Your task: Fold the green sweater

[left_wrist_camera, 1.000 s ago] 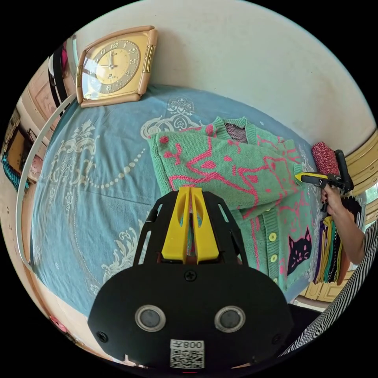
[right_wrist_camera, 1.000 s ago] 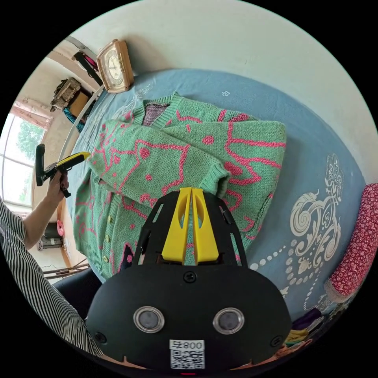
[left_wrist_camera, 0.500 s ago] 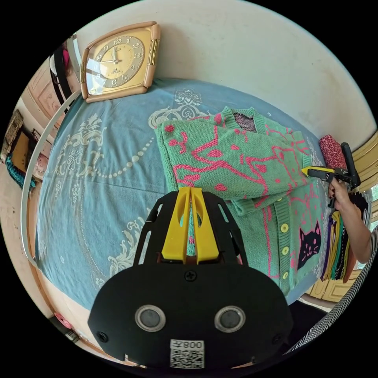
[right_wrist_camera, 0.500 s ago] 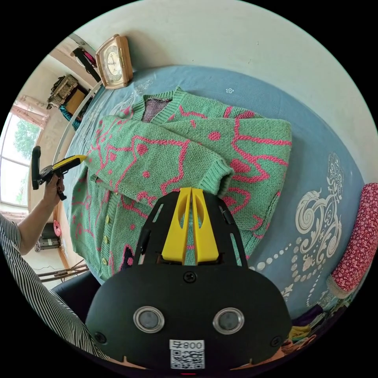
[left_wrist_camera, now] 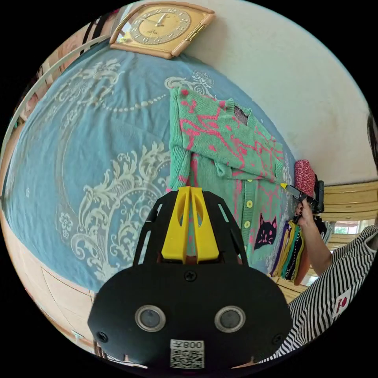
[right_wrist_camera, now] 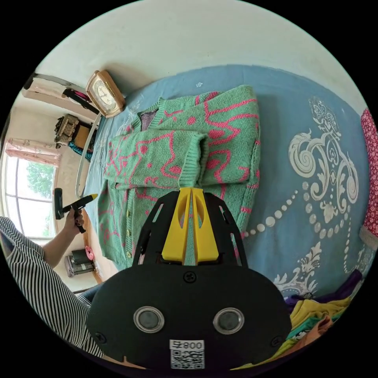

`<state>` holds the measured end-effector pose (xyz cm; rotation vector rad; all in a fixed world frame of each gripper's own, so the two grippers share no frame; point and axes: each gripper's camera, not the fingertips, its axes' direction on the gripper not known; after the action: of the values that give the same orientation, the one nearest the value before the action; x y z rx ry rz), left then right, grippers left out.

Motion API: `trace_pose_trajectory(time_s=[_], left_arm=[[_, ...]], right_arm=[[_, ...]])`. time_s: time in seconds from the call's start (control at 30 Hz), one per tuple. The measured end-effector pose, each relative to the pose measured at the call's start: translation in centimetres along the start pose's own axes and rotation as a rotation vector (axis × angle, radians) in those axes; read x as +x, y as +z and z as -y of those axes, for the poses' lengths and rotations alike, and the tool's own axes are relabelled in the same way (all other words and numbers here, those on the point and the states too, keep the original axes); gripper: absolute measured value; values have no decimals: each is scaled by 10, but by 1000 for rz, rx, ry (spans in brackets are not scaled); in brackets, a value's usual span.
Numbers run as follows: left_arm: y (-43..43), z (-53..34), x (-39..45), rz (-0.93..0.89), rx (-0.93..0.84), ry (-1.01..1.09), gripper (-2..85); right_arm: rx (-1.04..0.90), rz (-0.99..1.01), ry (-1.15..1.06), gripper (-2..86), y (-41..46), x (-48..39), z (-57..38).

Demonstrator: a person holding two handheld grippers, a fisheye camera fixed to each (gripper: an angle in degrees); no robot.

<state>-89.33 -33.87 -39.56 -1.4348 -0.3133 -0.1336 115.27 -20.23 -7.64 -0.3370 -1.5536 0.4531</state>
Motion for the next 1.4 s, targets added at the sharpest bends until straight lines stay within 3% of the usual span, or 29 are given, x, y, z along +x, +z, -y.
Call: trace_pose_trajectory(time_s=[0.13,0.37,0.5,0.83,1.4], left_arm=[[-8,-33,-30,-94,-51,-111,39],[4,-93,-75,-137,-315,-280,88],[27,-115,-91,-226,-434,-336,94],[30,-105,-111,-348,-403,-361,82],[10,-89,-111,-410,-443,-320,39]], right_arm=[[-45,14,87,13,-3,19,-44],[-196,127,298,51,5,52,-131],[-257,93,360,60,8,58,-165],[-333,45,432,80,40,76,-192],[-334,61,477,25,48,89,-190]])
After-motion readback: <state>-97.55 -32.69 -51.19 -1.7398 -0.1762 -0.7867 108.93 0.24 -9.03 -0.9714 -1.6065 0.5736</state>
